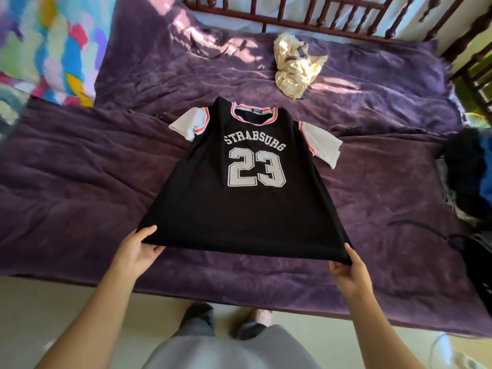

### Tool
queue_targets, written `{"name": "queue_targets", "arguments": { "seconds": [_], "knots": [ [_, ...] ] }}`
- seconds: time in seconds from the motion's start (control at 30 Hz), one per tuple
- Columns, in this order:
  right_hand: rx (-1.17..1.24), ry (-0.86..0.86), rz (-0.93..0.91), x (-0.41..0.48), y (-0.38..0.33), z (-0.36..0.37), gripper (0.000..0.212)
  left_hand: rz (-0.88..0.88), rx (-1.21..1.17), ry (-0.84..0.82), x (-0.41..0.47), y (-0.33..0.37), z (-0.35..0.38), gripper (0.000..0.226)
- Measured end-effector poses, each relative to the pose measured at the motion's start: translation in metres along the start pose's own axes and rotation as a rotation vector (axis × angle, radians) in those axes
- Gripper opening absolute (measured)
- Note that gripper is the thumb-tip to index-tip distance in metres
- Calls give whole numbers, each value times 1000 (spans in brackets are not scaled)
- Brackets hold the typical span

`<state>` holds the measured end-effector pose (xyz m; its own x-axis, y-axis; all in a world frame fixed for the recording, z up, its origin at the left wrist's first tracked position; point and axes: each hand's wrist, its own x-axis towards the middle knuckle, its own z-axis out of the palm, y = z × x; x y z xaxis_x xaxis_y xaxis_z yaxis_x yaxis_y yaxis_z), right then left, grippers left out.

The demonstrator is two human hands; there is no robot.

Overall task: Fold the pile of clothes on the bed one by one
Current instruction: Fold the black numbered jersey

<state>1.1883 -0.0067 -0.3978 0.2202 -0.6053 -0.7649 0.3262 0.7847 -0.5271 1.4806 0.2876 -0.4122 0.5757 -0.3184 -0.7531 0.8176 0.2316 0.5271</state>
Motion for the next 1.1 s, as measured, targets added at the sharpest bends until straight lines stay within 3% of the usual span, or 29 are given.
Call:
{"name": "queue_targets", "arguments": {
  "seconds": [0.1, 0.27, 0.37, 0.47, 0.57, 0.6, 0.63, 0.7, 0.77, 1.03, 1.1],
  "knots": [
    [-26, 11, -2, -2, 7, -7, 13, -1, 144, 119, -2, -7, -8, 22],
    [-246, -5, -68, 1, 9, -21, 23, 61, 145, 174, -5, -3, -20, 26],
    [-372, 172, -96, 8, 18, -37, 29, 30, 228, 281, -3, -11, -35, 27],
    [-681, 424, -98, 14, 35, -52, 21, -17, 517, 450, 3, -28, -49, 28],
    [-1030, 515, -155, 16, 51, -52, 13, 138, 934, 553, 6, -35, -47, 19],
    [-1090, 502, -177, 16, 54, -49, 13, 193, 1038, 584, 8, -33, -43, 28],
    [-1113, 488, -190, 16, 55, -45, 12, 226, 1114, 588, 11, -31, -39, 45],
    [-1150, 470, -203, 19, 56, -35, 10, 284, 1213, 547, 16, -22, -26, 55],
    [-1152, 472, -212, 23, 55, -25, 27, 320, 1301, 477, 23, -16, -11, 54],
    [-926, 399, -145, 46, 43, 19, 7, 447, 1588, 237, 52, -17, 66, 50],
    [-919, 373, -130, 62, 32, 27, 22, 444, 1617, 187, 60, -25, 93, 51]
  ]
}}
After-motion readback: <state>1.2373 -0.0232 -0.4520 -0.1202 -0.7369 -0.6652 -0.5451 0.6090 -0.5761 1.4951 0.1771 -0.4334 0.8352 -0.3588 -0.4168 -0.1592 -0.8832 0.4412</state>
